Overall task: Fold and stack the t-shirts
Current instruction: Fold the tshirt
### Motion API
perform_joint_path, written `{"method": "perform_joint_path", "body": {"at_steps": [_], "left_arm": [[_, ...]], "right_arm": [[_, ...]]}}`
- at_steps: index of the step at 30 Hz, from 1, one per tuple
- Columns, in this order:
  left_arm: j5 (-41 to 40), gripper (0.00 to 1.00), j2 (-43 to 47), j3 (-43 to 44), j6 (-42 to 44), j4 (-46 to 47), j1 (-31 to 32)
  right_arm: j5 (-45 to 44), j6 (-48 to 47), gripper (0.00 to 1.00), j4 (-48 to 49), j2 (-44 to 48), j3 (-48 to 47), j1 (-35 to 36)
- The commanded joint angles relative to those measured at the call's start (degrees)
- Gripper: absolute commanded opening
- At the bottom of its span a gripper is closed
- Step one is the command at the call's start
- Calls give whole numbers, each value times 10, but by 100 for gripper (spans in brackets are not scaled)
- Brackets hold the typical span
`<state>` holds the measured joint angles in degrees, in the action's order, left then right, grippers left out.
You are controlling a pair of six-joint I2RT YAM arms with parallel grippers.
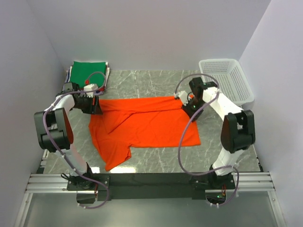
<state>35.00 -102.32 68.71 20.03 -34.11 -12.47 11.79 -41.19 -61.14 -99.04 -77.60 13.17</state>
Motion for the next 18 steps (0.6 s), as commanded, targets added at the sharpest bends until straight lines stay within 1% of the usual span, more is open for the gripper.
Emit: {"method": "perform_joint_path", "body": {"at_steps": [1, 2, 4, 7, 8, 11, 14, 15, 18], "left_arm": [[39, 57, 25, 6, -23, 10, 7], [44, 57, 24, 6, -31, 12, 17], [57, 55, 21, 3, -50, 24, 32], [49, 56, 19, 0, -75, 49, 72], [45, 57, 17, 0, -79, 57, 90], [38, 60, -6, 13, -97, 73, 114], [35, 62, -39, 35, -114, 81, 120], [32, 63, -56, 46, -119, 82, 136], [31, 66, -85, 61, -124, 82, 150]], "right_arm": [[22, 117, 24, 31, -88, -103, -4], [30, 141, 21, 32, -110, -129, -3], [41, 185, 20, 29, -161, -192, -4], [48, 229, 20, 45, -207, -248, -4], [43, 240, 20, 65, -215, -257, -4], [32, 269, 18, 90, -241, -287, -4], [38, 291, 18, 98, -263, -314, -5], [39, 302, 18, 101, -273, -318, -6], [46, 313, 18, 98, -291, -337, -5]]}}
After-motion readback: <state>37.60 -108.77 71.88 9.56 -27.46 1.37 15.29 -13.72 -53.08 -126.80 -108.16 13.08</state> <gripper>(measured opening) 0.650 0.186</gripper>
